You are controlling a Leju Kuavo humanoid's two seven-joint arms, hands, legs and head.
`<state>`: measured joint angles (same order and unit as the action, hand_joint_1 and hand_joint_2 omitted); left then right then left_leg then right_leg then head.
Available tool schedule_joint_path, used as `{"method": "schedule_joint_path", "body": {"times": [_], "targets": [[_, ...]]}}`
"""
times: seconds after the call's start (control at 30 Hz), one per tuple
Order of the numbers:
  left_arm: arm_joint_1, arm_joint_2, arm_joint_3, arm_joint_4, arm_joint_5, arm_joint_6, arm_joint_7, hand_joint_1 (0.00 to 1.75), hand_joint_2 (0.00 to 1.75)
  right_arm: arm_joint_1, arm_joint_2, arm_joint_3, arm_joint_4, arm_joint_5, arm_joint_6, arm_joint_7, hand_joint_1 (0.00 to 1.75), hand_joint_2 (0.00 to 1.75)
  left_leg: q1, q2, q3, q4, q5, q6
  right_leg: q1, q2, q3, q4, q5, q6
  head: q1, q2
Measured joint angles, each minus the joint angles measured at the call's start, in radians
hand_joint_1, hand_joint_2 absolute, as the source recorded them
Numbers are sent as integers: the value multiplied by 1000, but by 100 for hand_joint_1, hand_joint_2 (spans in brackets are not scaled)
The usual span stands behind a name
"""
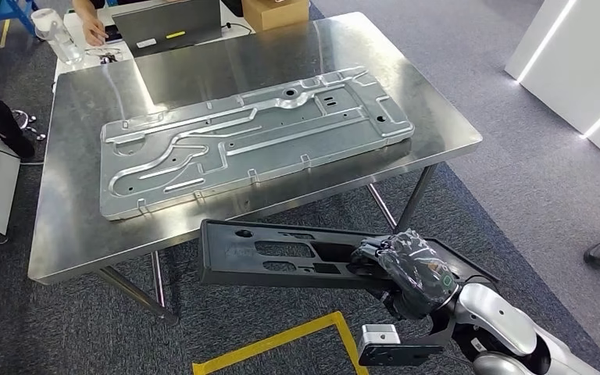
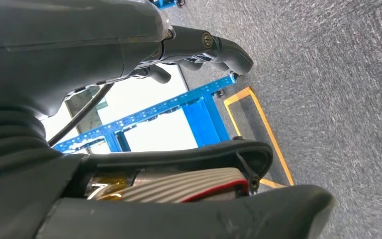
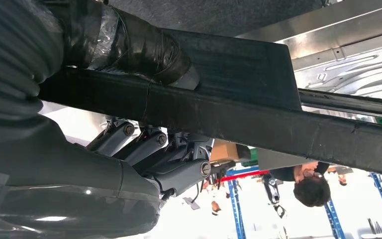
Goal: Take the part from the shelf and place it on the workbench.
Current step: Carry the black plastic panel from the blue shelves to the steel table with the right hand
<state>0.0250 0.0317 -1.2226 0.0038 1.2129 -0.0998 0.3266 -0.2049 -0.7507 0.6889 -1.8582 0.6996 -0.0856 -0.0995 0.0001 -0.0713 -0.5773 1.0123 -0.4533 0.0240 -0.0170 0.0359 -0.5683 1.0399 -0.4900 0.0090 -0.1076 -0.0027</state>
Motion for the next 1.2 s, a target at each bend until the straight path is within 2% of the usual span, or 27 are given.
{"method": "schedule_joint_path", "body": {"times": [0.97, 1.03, 1.1, 1.17, 1.2], "targets": [[0, 0, 3, 0, -19, -24, 7, 0, 175, -86, 0, 51, 11, 36, 27, 13, 175, 175, -4, 0, -3, 5, -2, -1, -5, 0, 2, -4, 1, 2, 0, 0], [0, 3, 3, 0, -21, -25, 4, 0, 175, -88, -1, 52, 10, 35, 26, 13, 175, 175, -7, 1, -3, 4, -4, 9, -9, 1, 4, -12, 3, 11, 0, 0], [0, 6, 3, 0, -23, -27, 0, 0, 175, -90, -5, 52, 9, 30, 26, 14, 175, 175, -4, 5, 15, -25, 6, 24, -8, -1, 13, -21, 4, 22, 0, 0], [2, 6, 3, 0, -25, -30, -5, 0, 175, -97, -12, 51, 8, 22, 27, 13, 175, 175, 5, 10, 41, -63, 22, 34, -3, -11, -1, 24, -24, 25, 0, 0], [2, 6, 4, 0, -26, -31, -6, 0, 175, -102, -15, 51, 8, 18, 29, 13, 175, 175, 6, 12, 47, -70, 24, 35, -5, -17, -26, 76, -50, 27, 1, 0]]}}
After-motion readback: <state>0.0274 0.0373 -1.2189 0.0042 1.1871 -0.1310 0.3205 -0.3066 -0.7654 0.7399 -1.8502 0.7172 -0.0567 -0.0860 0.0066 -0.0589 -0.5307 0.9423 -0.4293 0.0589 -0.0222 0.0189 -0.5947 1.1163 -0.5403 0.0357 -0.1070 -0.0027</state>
